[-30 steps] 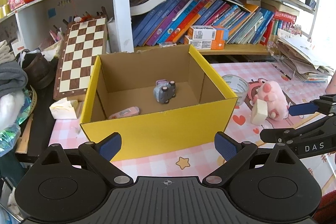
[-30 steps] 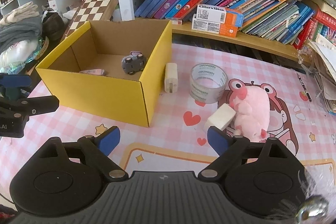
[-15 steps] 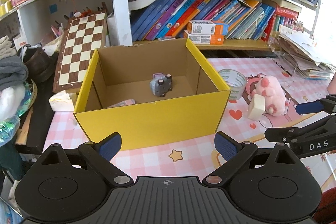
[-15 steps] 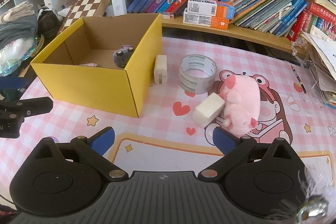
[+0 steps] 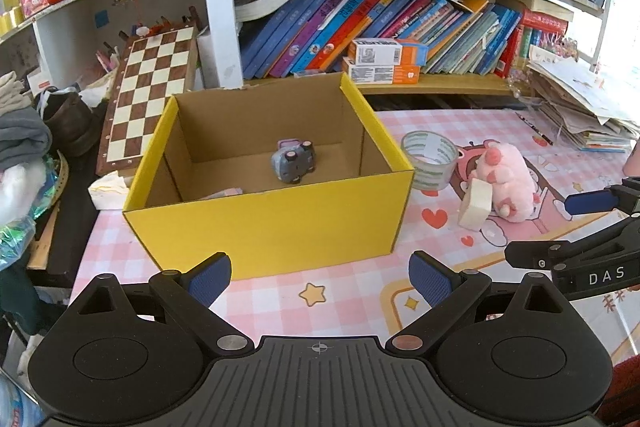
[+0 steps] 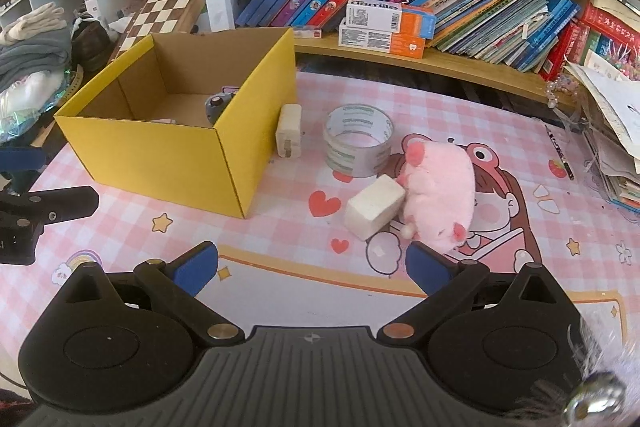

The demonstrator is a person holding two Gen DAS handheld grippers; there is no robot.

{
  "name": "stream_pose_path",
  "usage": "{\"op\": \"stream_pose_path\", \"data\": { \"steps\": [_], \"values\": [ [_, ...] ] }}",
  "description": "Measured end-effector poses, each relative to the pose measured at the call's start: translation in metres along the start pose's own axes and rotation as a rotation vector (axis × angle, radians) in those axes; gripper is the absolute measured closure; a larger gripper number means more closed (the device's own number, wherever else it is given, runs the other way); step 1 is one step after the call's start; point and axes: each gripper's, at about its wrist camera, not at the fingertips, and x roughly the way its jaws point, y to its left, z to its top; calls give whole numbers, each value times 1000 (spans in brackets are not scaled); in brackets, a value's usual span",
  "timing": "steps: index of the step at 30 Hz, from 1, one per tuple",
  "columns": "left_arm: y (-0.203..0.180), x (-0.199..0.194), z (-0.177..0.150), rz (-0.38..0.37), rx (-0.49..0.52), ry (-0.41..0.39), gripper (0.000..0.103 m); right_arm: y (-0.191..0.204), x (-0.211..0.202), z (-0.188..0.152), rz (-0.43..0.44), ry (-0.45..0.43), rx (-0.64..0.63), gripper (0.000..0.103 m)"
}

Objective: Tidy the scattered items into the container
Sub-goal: 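Move the left tool toward the white block while the right tool approaches the pink plush pig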

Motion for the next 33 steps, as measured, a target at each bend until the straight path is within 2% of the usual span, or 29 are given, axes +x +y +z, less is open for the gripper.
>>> {"op": "stream_pose_path", "data": {
  "steps": [18,33],
  "values": [
    [-59,17,6,-46,43,14,6,-53,-4,-13,-22,13,32,1],
    [-107,38,16,-81,164,35,5,-86,6,-13,-35,1,49,1]
  ]
}}
